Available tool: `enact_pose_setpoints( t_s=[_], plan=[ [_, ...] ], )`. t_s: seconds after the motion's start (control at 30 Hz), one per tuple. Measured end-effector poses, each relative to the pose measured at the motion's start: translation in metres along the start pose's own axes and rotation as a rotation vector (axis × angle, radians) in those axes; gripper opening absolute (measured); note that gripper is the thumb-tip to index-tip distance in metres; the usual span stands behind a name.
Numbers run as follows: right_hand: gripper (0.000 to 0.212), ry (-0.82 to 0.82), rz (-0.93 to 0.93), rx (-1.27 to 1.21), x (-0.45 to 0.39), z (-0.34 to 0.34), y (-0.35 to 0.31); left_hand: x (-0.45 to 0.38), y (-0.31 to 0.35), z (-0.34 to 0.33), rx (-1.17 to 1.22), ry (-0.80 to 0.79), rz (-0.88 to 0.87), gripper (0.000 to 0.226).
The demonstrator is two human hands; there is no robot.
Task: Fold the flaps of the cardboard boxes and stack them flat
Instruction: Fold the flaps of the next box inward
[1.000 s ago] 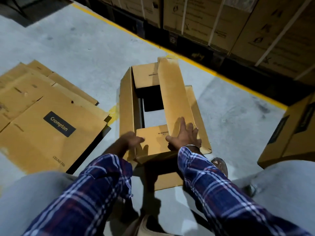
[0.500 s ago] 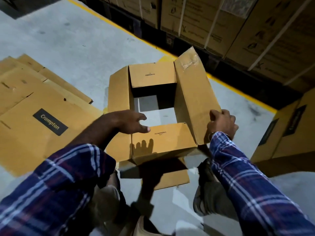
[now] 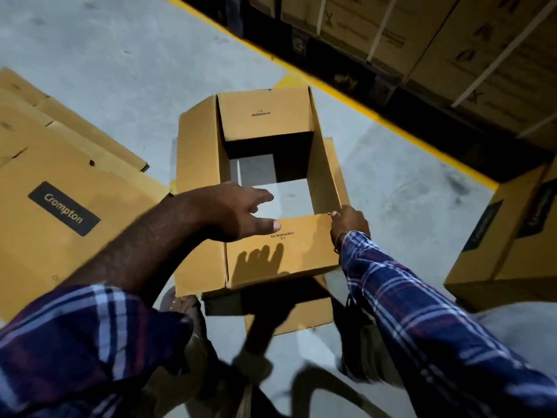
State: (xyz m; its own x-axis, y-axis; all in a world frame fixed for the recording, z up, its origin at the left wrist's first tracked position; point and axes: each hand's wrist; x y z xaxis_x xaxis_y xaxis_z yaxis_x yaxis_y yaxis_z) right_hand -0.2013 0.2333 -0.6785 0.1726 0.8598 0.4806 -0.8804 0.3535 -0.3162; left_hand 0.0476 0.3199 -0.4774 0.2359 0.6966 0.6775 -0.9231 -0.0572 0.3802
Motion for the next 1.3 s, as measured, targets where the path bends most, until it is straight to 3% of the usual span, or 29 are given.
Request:
enact_pose_setpoints(
  t_s=[0.27,0.43,0.5,0.63,0.73,0.83,0.9,1.07,1.17,1.3],
  plan=[
    [0.034,0.085,-0.030,-0.056,-0.009,-0.009,0.005,-0.002,-0.011,0.005,-0.020,-0.019,0.019,0.076],
    [0.033,0.097,-0.027,0.050,-0.003,-0.008,-0.001,0.003,-0.009,0.007,-0.011,-0.003,0.017,0.076],
    [0.032,0.153,0.068,0.097,0.000,-0.009,-0.003,0.004,-0.009,0.006,-0.017,-0.009,0.024,0.076],
    [0.038,0.276,0.488,0.163,0.004,-0.014,-0.013,0.010,-0.009,0.008,-0.032,0.010,0.037,0.072],
    [0.037,0.089,0.644,0.245,0.013,-0.022,-0.031,0.012,-0.009,0.009,-0.048,0.026,0.041,0.067],
    [0.052,-0.125,0.593,0.476,0.018,-0.031,-0.040,0.014,-0.012,0.010,-0.042,0.045,0.051,0.065],
    [0.055,-0.114,0.586,0.454,0.024,-0.023,-0.042,0.018,-0.017,0.011,-0.039,0.062,0.053,0.065],
    [0.048,0.090,0.649,0.347,0.060,0.034,-0.064,0.025,-0.027,0.016,-0.015,0.101,0.060,0.064],
    [0.045,-0.016,0.623,0.385,0.086,0.069,-0.078,0.028,-0.023,0.016,-0.011,0.128,0.069,0.060],
    [0.039,-0.318,0.622,0.570,0.136,0.083,-0.072,0.034,-0.014,0.013,0.003,0.110,0.071,0.059]
  ],
)
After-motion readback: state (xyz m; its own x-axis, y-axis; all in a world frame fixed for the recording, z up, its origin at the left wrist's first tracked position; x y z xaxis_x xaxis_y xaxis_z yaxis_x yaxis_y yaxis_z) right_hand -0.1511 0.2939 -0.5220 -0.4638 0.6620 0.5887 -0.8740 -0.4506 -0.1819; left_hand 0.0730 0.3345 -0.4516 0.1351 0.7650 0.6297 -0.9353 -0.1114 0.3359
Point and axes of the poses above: each hand's wrist, its own x-axis away from the middle knuckle, its own z-axis out of the back of the hand, y = z × x, and after that the axes turned 5 degrees about -y, right-handed
